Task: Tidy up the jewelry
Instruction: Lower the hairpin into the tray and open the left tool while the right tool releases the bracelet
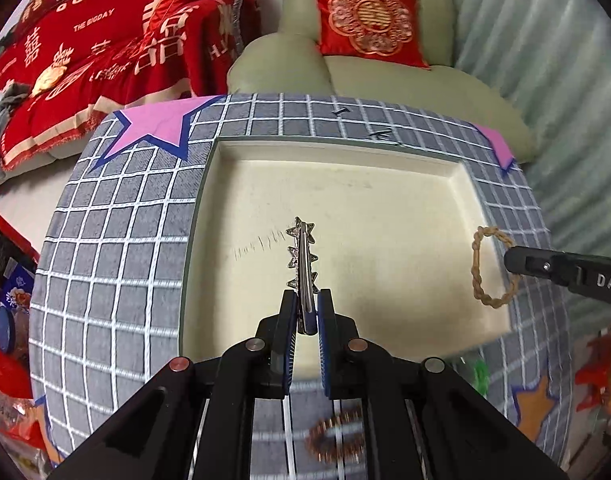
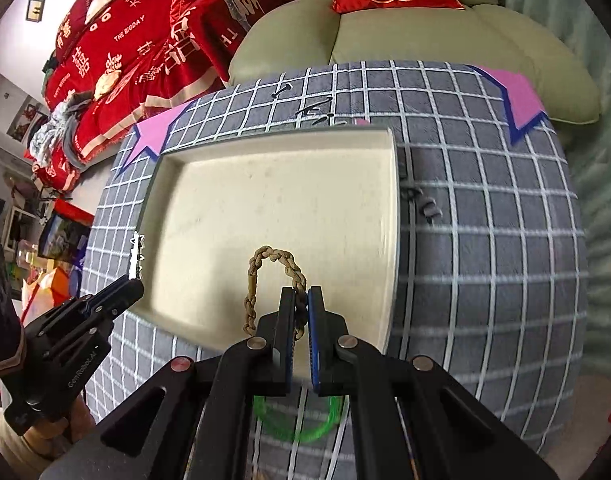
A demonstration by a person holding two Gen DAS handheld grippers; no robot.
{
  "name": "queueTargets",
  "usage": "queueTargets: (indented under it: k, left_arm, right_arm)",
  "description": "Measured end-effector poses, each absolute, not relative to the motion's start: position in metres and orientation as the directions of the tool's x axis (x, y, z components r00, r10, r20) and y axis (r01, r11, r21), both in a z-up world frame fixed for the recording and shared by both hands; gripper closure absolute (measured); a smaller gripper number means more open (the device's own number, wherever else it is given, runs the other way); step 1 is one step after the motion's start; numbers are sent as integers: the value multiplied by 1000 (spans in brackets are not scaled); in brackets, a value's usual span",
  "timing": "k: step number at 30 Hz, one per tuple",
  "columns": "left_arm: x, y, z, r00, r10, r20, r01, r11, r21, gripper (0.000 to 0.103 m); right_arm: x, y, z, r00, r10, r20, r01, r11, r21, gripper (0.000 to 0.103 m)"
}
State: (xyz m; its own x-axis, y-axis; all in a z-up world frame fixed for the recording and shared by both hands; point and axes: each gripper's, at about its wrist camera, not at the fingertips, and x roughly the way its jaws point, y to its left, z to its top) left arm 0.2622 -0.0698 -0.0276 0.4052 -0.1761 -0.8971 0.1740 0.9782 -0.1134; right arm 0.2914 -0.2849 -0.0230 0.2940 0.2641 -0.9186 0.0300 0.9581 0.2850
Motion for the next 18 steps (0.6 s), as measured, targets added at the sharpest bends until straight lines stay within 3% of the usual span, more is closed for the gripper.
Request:
queueTargets:
  k: [18]
  left_arm:
    - [300,-102,-84,377,-21,-926,180,982,51,83]
  right_arm:
    - [327,-292,-86,219,229,-949,76,965,250,96]
